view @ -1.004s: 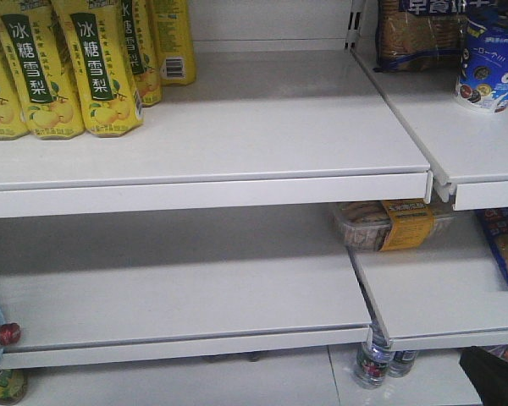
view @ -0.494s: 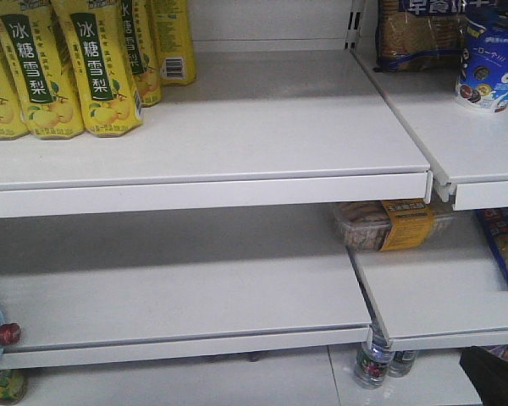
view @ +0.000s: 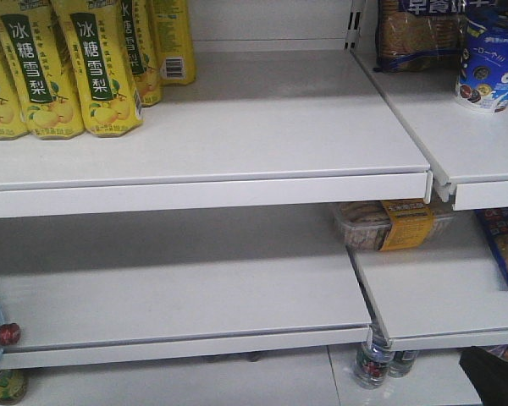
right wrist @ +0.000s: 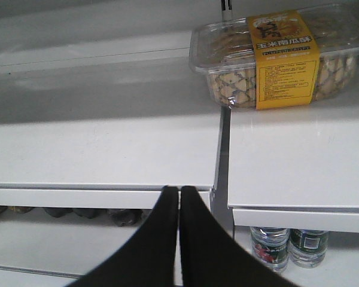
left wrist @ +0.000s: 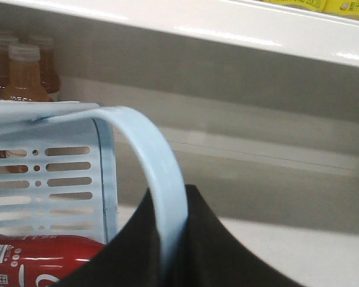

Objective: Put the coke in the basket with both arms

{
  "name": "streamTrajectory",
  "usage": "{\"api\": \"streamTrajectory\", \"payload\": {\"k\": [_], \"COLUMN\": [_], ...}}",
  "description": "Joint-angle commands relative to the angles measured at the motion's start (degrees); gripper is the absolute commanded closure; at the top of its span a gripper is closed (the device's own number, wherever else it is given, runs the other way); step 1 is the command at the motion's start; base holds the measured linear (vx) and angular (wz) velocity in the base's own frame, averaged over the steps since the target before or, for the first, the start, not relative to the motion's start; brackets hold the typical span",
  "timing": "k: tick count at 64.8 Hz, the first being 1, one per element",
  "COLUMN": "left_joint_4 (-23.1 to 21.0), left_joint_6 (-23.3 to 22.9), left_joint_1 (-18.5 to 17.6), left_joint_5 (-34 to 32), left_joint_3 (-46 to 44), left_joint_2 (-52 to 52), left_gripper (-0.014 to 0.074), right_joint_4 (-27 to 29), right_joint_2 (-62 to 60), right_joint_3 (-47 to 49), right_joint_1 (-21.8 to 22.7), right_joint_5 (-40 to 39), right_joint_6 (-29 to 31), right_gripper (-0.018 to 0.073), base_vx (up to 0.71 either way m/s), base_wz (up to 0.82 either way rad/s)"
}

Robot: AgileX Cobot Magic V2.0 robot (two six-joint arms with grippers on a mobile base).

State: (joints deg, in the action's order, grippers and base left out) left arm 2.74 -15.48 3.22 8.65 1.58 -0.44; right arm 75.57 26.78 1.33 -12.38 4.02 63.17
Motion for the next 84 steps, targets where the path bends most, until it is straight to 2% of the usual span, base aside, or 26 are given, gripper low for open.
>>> {"api": "streamTrajectory", "payload": {"k": [1, 8, 11, 18, 25, 28, 34, 39, 43, 50, 60, 69, 84], "left_joint_4": [1.4, 1.4, 1.4, 1.4, 1.4, 1.4, 1.4, 1.4, 1.4, 1.4, 1.4, 1.4, 1.4], "left_joint_6": [1.2, 1.2, 1.2, 1.2, 1.2, 1.2, 1.2, 1.2, 1.2, 1.2, 1.2, 1.2, 1.2], "left_joint_1": [0.0, 0.0, 0.0, 0.0, 0.0, 0.0, 0.0, 0.0, 0.0, 0.0, 0.0, 0.0, 0.0], "left_joint_5": [-8.1, -8.1, -8.1, -8.1, -8.1, -8.1, -8.1, -8.1, -8.1, -8.1, -8.1, -7.9, -7.9], "left_joint_3": [0.7, 0.7, 0.7, 0.7, 0.7, 0.7, 0.7, 0.7, 0.7, 0.7, 0.7, 0.7, 0.7], "left_joint_2": [-1.1, -1.1, -1.1, -1.1, -1.1, -1.1, -1.1, -1.1, -1.1, -1.1, -1.1, -1.1, -1.1], "left_gripper": [0.0604, 0.0604, 0.0604, 0.0604, 0.0604, 0.0604, 0.0604, 0.0604, 0.0604, 0.0604, 0.0604, 0.0604, 0.0604], "right_joint_4": [-1.5, -10.4, -16.6, -31.8, -49.1, -54.6, -66.5, -72.0, -73.9, -75.6, -77.0, -76.2, -76.0], "right_joint_2": [0.2, -1.2, -2.3, -4.6, -7.1, -8.3, -10.9, -13.1, -15.1, -20.0, -28.7, -28.4, -28.4], "right_joint_3": [1.6, 1.6, 1.6, 0.8, -1.8, -3.1, -3.7, -3.8, -3.8, -3.8, -3.8, -3.8, -3.8], "right_joint_1": [0.2, 0.2, 0.2, 0.2, 0.2, 0.2, 0.5, 2.3, 4.8, 7.0, 8.4, 9.7, 11.7], "right_joint_5": [-0.6, 1.4, 1.4, -0.8, -3.4, -4.5, -3.2, -3.2, -3.1, -2.6, 4.0, 6.0, 3.4], "right_joint_6": [0.3, -1.9, -6.4, -23.7, -44.3, -52.7, -62.3, -66.7, -69.4, -69.2, -69.0, -69.2, -69.2], "right_gripper": [0.0564, 0.0564, 0.0564, 0.0564, 0.0564, 0.0564, 0.0564, 0.0564, 0.0564, 0.0564, 0.0564, 0.0564, 0.0564], "base_vx": [0.00, 0.00, 0.00, 0.00, 0.00, 0.00, 0.00, 0.00, 0.00, 0.00, 0.00, 0.00, 0.00], "base_wz": [0.00, 0.00, 0.00, 0.00, 0.00, 0.00, 0.00, 0.00, 0.00, 0.00, 0.00, 0.00, 0.00]}}
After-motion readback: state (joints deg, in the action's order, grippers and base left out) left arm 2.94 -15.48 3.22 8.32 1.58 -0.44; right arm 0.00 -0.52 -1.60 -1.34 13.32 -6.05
